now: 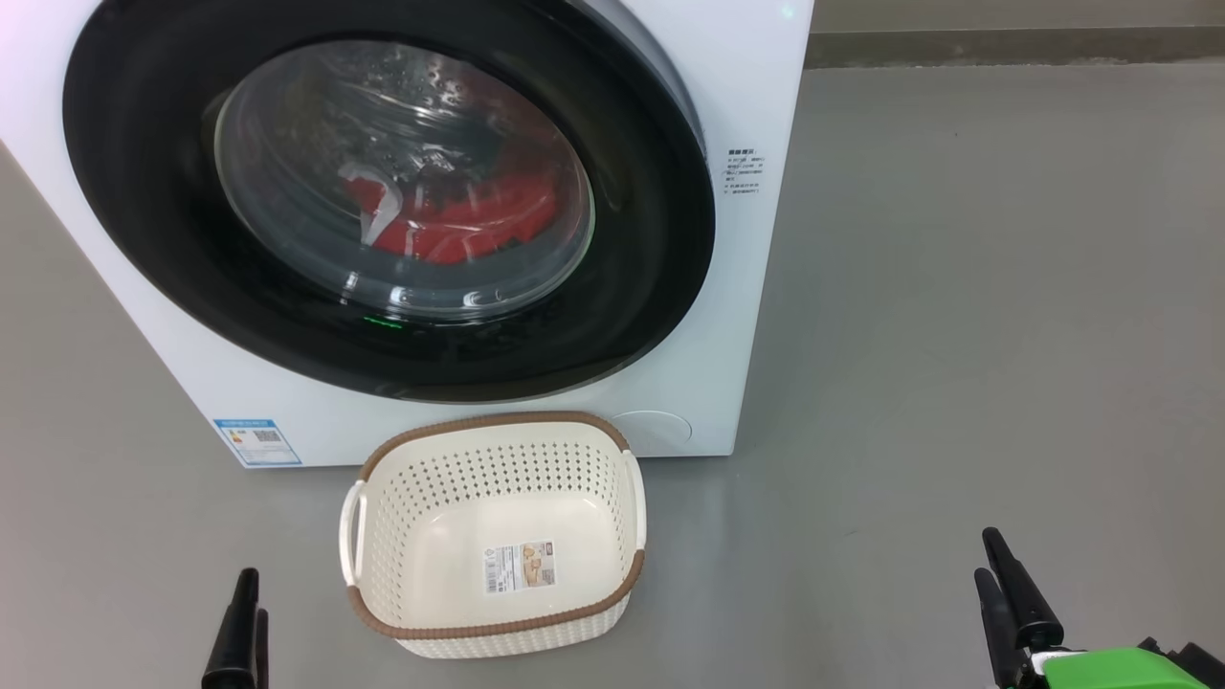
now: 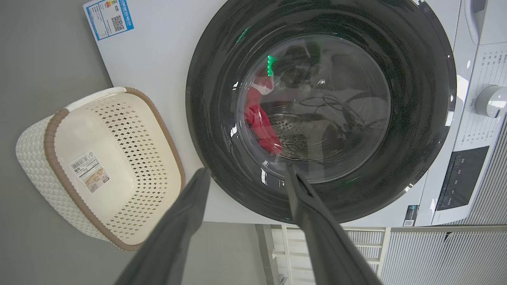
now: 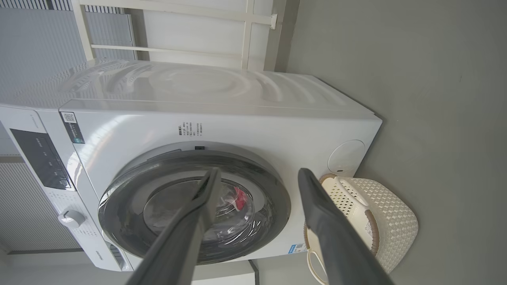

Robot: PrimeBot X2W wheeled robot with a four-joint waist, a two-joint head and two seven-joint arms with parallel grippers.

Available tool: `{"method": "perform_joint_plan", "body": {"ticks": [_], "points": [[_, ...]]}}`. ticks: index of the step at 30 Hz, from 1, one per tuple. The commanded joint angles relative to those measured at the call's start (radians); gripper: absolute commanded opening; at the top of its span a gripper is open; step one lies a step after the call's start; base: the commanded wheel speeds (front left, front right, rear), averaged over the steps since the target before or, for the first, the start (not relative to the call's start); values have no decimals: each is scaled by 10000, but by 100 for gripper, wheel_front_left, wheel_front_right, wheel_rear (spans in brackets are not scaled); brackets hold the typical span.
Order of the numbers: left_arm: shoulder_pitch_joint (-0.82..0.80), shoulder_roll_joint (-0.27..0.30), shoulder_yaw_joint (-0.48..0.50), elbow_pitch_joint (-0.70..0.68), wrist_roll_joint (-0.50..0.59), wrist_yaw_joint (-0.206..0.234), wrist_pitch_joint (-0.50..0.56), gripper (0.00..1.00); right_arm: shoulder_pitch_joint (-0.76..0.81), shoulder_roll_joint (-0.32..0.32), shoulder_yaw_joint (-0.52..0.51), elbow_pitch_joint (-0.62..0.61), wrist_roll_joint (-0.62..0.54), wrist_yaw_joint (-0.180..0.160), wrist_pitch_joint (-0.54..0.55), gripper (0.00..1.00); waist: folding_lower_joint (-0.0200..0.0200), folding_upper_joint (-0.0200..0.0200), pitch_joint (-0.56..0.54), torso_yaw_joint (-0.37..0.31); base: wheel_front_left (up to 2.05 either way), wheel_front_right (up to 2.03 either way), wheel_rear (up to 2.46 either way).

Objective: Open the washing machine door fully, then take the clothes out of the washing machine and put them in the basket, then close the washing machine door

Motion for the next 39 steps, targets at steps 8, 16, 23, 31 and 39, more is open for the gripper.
{"method": "perform_joint_plan", "body": {"ticks": [8,16,23,31,39], "points": [[-228,221,-17,-484,1482,-12,-307,100,-589,-422,503,-190,-1238,-2,-338,100,-2,0,26,26,0,0,0],[-182,248,-119,-654,2746,-14,-545,100,-685,-556,719,-120,-2428,-2,-573,100,-2,0,37,43,0,0,0],[-115,279,-199,-811,3880,-16,-752,100,-689,-653,946,-102,-3340,-3,-777,100,-2,0,34,37,0,0,0],[-36,321,-311,-944,5061,-18,-991,100,-686,-714,1061,-146,-4241,-4,-1011,100,-2,0,31,30,0,0,0],[36,347,-396,-1072,6233,-21,-1258,100,-676,-830,1162,-251,-5200,-4,-1275,100,-2,0,43,39,0,0,0]]}}
